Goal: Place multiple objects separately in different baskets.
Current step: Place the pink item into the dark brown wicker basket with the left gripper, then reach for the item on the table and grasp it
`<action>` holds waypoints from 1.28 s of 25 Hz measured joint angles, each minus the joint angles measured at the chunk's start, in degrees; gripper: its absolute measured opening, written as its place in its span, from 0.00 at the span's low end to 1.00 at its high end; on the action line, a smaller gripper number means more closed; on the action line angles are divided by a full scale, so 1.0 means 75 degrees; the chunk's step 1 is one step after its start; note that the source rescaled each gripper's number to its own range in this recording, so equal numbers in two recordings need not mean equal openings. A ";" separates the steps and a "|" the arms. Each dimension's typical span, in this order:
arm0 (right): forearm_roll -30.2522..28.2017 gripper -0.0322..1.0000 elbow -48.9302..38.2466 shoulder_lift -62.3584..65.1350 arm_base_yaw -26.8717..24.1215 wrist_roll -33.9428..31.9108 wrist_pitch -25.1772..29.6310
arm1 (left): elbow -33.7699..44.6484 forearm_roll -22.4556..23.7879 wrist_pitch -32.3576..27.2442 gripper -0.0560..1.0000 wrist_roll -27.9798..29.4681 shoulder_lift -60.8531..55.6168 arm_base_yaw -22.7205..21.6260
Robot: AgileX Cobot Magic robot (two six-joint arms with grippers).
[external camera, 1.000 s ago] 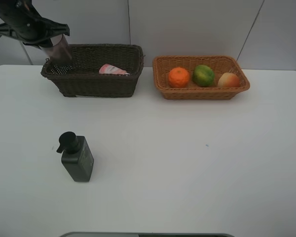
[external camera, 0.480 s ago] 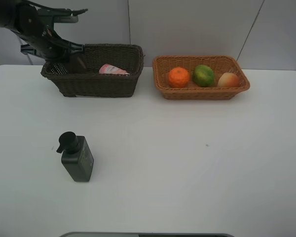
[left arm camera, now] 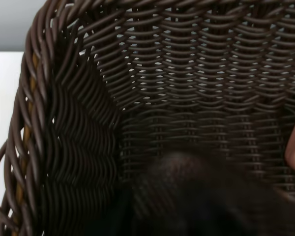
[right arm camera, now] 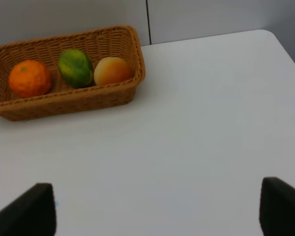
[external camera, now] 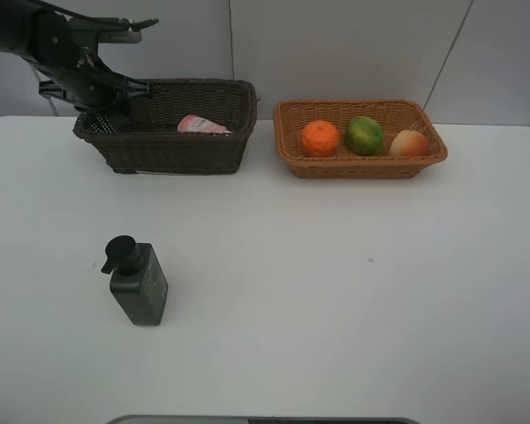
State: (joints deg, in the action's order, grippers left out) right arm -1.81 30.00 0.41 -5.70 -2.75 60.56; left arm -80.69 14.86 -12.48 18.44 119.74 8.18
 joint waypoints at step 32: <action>0.0000 0.80 0.0000 0.0000 0.0000 0.0000 0.0000 | 0.1324 -0.0595 -0.2909 0.99 -0.0313 -0.3391 0.1274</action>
State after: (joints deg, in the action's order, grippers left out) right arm -1.81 30.00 0.41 -5.70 -2.75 60.56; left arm -70.76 10.39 -34.30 16.09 94.31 17.74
